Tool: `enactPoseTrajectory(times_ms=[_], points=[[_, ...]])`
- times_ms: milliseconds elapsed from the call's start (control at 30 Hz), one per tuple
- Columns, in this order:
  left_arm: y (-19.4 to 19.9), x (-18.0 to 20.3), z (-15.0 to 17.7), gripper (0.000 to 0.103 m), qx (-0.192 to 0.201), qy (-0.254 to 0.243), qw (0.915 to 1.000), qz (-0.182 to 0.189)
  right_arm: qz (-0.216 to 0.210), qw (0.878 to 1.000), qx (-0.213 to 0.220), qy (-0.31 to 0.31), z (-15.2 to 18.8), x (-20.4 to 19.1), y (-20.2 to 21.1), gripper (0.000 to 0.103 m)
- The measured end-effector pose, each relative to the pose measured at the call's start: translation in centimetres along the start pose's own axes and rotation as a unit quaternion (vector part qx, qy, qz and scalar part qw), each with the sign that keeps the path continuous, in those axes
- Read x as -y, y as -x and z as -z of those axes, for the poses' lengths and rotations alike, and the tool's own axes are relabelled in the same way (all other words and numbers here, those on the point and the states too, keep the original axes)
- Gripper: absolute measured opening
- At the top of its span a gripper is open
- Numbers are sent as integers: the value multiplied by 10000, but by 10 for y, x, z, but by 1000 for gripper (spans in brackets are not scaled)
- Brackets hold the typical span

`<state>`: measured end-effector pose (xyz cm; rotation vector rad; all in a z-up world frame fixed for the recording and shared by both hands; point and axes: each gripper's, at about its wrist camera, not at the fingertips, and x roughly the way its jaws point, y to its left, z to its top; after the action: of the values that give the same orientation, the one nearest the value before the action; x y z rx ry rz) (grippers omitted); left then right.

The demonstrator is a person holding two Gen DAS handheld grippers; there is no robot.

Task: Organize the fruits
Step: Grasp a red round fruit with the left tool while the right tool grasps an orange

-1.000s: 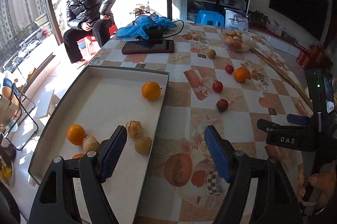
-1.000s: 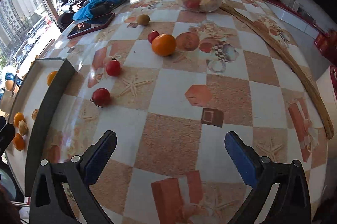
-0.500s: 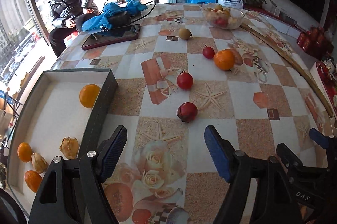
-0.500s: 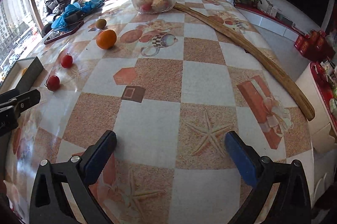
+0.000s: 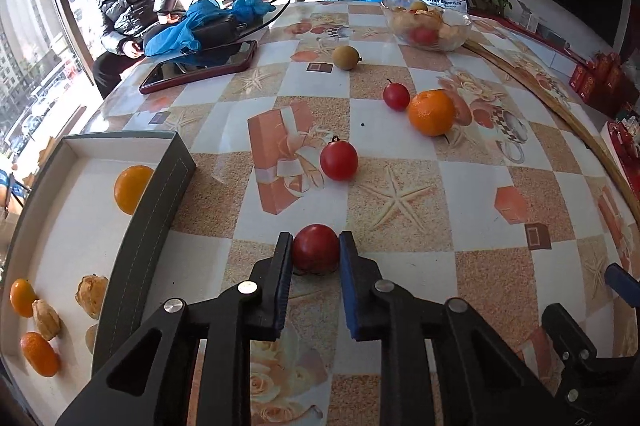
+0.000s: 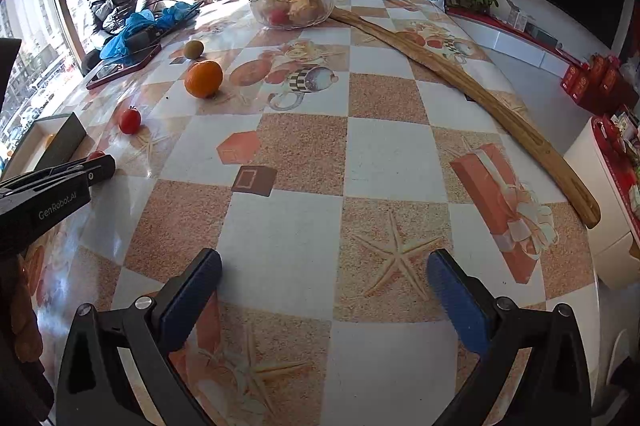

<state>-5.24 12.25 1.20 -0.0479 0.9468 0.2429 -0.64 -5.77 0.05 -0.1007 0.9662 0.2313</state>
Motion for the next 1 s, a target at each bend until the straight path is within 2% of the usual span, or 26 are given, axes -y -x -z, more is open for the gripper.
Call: enactPoseTrajectory(times_ms=[167, 367, 567, 700, 800, 1000], points=[[19, -15, 31, 25, 192, 42, 9998, -38, 17, 10000, -8, 14, 0, 0, 0, 103], [25, -32, 41, 25, 131, 286, 9995, 94, 87, 9998, -124, 103, -3, -4, -3, 103], [26, -31, 42, 25, 135, 271, 9995, 89, -18, 9964, -819, 203, -29, -19, -19, 103], [26, -33, 41, 25, 76, 296, 9995, 117, -148, 9941, -996, 407, -52, -46, -36, 103], [25, -32, 40, 25, 28, 286, 9995, 108, -222, 9938, -994, 445, -72, -64, -50, 103], [25, -32, 41, 25, 61, 282, 9995, 97, -223, 9962, -727, 429, -107, -83, -71, 103]])
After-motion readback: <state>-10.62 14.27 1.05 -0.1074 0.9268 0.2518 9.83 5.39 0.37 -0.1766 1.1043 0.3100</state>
